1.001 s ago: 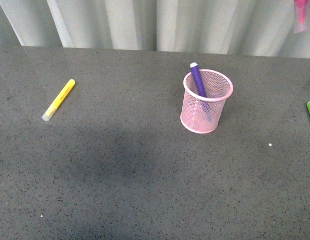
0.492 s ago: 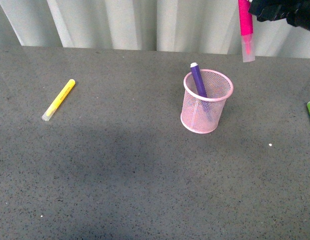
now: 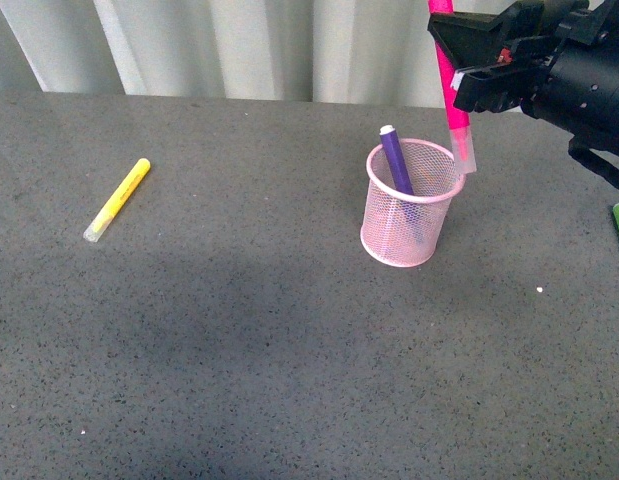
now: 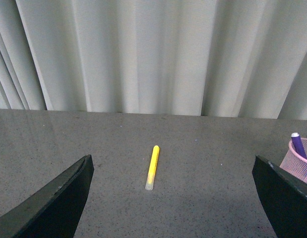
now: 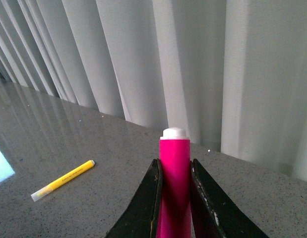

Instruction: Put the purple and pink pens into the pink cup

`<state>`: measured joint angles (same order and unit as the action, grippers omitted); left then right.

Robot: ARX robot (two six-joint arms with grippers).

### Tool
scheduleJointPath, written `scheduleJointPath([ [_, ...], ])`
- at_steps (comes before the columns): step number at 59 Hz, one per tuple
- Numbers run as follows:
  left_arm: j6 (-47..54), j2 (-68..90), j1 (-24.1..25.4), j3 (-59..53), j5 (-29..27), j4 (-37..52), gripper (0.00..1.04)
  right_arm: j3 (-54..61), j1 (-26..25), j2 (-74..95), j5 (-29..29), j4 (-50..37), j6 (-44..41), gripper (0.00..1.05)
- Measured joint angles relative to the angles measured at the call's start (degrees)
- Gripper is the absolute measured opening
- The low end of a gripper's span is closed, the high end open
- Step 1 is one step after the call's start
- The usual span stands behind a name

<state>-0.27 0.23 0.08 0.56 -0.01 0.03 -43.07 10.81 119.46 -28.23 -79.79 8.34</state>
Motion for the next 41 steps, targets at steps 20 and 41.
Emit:
scheduleJointPath([
  [20,0.0,0.0,0.0,0.0,0.0,0.0,0.98,-14.6,-0.5,11.7,-3.6,0.7,1.4,0.11],
  [41,0.0,0.0,0.0,0.0,0.0,0.0,0.98,-18.4,1.7,15.0,-3.9,1.3,2.3,0.11],
])
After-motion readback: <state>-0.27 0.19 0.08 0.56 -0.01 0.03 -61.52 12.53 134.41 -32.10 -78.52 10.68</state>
